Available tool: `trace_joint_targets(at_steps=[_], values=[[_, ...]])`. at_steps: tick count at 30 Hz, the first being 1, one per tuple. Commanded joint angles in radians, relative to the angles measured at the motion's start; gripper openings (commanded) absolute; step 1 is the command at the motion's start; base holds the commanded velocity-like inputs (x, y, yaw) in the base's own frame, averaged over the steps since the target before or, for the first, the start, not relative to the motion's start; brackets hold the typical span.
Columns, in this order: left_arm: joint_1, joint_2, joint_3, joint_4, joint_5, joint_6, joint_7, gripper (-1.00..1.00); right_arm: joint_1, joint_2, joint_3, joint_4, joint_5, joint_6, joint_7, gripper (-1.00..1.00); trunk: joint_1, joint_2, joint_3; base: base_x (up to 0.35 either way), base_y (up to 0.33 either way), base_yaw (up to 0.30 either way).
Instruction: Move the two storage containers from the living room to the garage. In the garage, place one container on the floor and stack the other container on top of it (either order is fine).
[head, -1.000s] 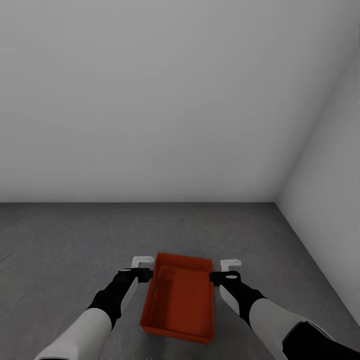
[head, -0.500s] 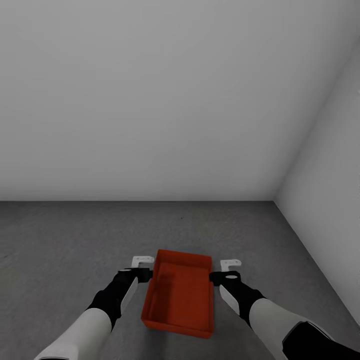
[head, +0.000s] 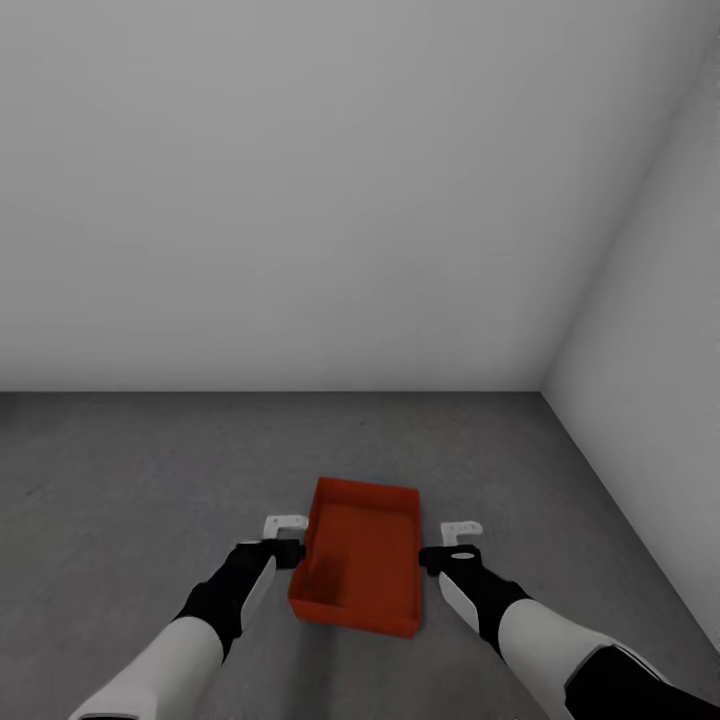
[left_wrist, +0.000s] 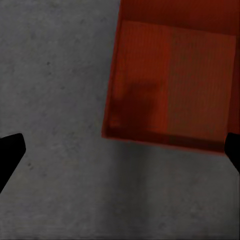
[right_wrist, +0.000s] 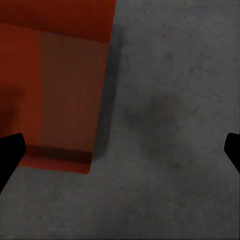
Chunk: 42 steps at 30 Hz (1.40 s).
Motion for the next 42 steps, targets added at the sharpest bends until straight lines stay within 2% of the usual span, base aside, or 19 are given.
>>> trace_joint_targets(at_steps=[1,6,15,22,27,32,37,39,42], values=[[0.0,0.0,0.001,0.008,0.002,0.006,0.001,1.0,-0.002,-0.001,0.009,0.001,-0.005,0.011,-0.006,1.0,0.0,0.0,-0.001,-0.093,0.0,0.0],[0.0,0.001,0.001,0.121,0.034,-0.004,-0.002,1.0,-0.003,-0.002,0.009,0.019,-0.006,0.015,-0.004,1.0,0.0,0.0,-0.001,-0.032,0.0,0.0],[0.0,0.009,0.002,0.208,0.081,-0.007,-0.002,1.0,-0.002,0.002,0.011,0.025,-0.005,0.016,0.0,1.0,0.0,0.0,-0.001,-0.003,0.0,0.0],[0.0,0.016,0.002,0.261,0.087,-0.01,-0.001,1.0,-0.002,0.004,0.011,0.029,-0.005,0.022,0.002,1.0,0.0,0.0,-0.001,0.0,0.0,0.0],[0.0,0.02,0.003,0.294,0.088,-0.01,-0.001,1.0,0.016,-0.003,0.013,0.096,0.0,0.01,0.01,1.0,0.0,0.0,-0.001,0.0,0.0,0.0],[0.0,0.025,0.003,0.339,0.089,-0.01,-0.001,1.0,0.024,-0.002,0.014,0.124,-0.001,-0.002,0.025,1.0,0.0,0.0,-0.001,0.0,0.0,0.0],[0.0,0.032,0.003,0.434,0.09,-0.013,-0.001,1.0,0.076,0.002,0.014,0.17,-0.001,-0.004,0.029,1.0,0.0,0.0,-0.001,0.0,0.0,0.0],[0.001,0.039,0.003,0.485,0.114,-0.014,-0.002,1.0,0.133,0.003,0.014,0.179,0.0,-0.004,0.03,1.0,0.0,0.0,-0.001,0.0,0.0,0.0],[0.008,0.051,0.002,0.515,0.161,-0.016,-0.005,1.0,0.206,0.004,0.014,0.182,0.001,-0.008,0.03,1.0,0.0,0.0,-0.001,0.0,0.0,0.0]])
